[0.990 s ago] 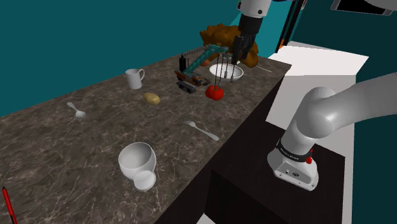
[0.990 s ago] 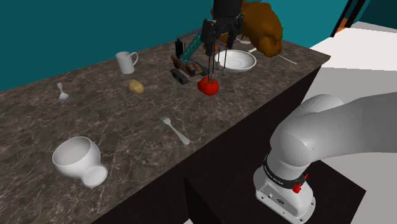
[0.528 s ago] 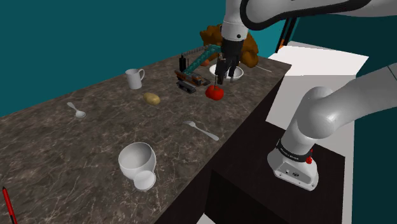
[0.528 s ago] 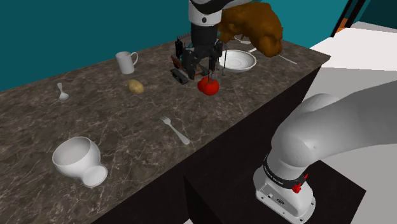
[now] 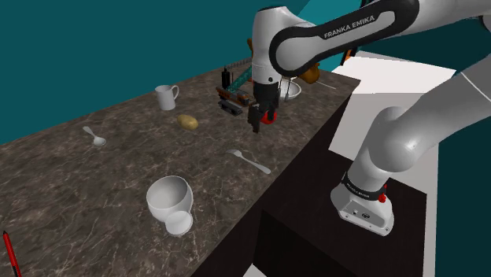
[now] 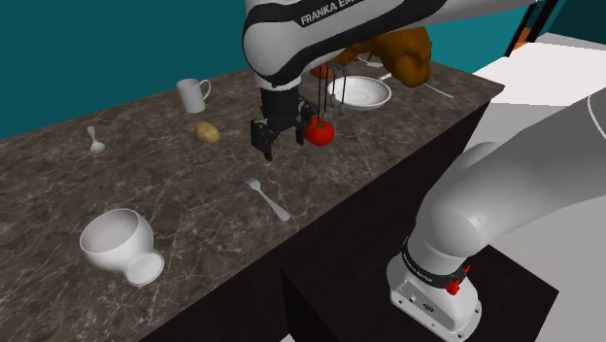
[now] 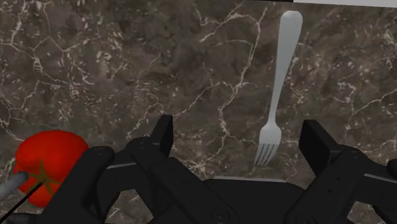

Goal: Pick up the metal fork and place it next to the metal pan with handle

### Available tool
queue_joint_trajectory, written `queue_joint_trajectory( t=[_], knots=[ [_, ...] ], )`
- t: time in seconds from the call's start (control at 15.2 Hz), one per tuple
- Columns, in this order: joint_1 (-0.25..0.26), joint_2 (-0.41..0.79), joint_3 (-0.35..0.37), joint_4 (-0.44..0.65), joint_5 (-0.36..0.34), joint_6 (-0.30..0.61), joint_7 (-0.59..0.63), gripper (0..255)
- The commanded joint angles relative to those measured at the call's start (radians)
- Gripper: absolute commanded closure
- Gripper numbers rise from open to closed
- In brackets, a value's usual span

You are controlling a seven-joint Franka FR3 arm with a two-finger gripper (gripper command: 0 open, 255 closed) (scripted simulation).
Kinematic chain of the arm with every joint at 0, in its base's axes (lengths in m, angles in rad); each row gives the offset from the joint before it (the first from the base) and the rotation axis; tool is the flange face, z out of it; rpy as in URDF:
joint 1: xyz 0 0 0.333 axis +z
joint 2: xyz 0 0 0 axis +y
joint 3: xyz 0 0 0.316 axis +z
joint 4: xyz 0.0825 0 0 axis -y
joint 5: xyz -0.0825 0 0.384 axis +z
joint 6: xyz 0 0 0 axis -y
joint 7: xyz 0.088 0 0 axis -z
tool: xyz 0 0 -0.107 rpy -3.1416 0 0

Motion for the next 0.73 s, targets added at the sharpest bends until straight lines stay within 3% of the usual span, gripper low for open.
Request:
queue_joint_trajectory(
  t=[0.0,0.4,0.66],
  knots=[
    [0.009,0.073,0.031,0.007,0.008,0.049,0.03,0],
    [0.032,0.281,0.108,0.038,0.008,0.174,0.119,0],
    [0.034,0.311,0.114,0.007,0.006,0.235,0.123,0]
  ],
)
